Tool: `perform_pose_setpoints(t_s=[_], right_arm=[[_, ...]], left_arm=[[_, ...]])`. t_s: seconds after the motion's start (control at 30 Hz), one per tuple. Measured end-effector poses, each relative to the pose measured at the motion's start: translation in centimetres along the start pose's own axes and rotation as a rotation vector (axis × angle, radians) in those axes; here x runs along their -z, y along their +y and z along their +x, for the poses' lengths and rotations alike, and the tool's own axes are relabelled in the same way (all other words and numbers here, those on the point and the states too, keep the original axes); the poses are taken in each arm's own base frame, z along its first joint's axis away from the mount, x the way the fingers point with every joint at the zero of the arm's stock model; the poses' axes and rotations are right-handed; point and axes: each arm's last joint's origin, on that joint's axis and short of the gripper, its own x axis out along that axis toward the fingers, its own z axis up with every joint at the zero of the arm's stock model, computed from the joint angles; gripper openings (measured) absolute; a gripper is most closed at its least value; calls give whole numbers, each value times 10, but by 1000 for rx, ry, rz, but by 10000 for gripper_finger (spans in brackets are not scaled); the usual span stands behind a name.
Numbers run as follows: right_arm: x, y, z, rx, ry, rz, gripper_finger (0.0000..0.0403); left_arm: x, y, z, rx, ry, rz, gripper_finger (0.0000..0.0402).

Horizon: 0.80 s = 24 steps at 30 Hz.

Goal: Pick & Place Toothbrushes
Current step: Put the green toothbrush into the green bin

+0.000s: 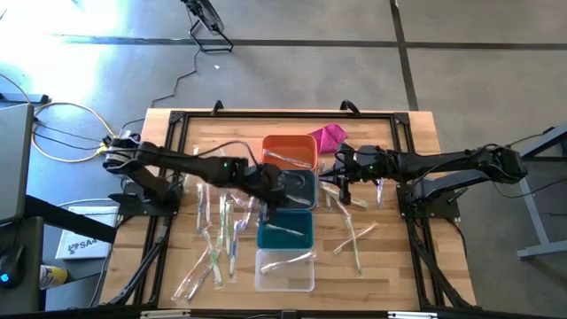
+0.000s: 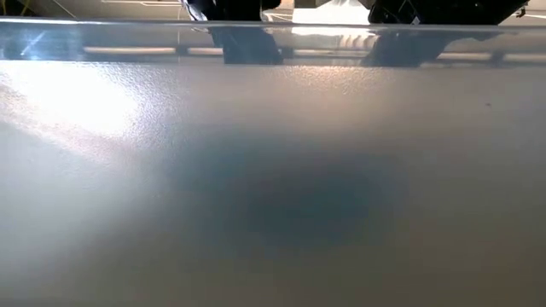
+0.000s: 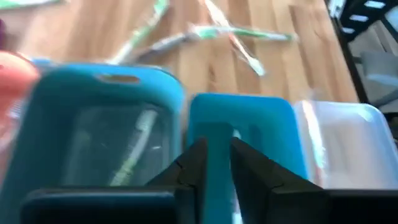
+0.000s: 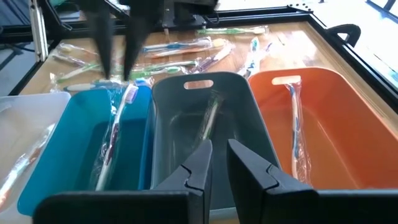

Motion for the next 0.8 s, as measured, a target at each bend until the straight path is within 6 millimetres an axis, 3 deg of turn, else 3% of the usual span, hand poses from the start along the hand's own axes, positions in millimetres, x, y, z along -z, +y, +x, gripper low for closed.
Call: perform_pose_setpoints(t_s=[0.17, 0.3, 0.57, 0.8], right_arm=[[0, 0, 0, 0, 0, -13, 40], [0, 0, 0, 3, 1, -13, 40], [0, -1, 0, 30, -3, -17, 40], [0, -2, 0, 81, -2, -24, 40]], left_arm=[[-9, 28, -4, -18, -62, 22, 15], [-13, 39, -14, -8, -92, 48, 2], [-9, 34, -23, 24, -58, 110, 1], [19, 27, -1, 54, -166, 144, 1]])
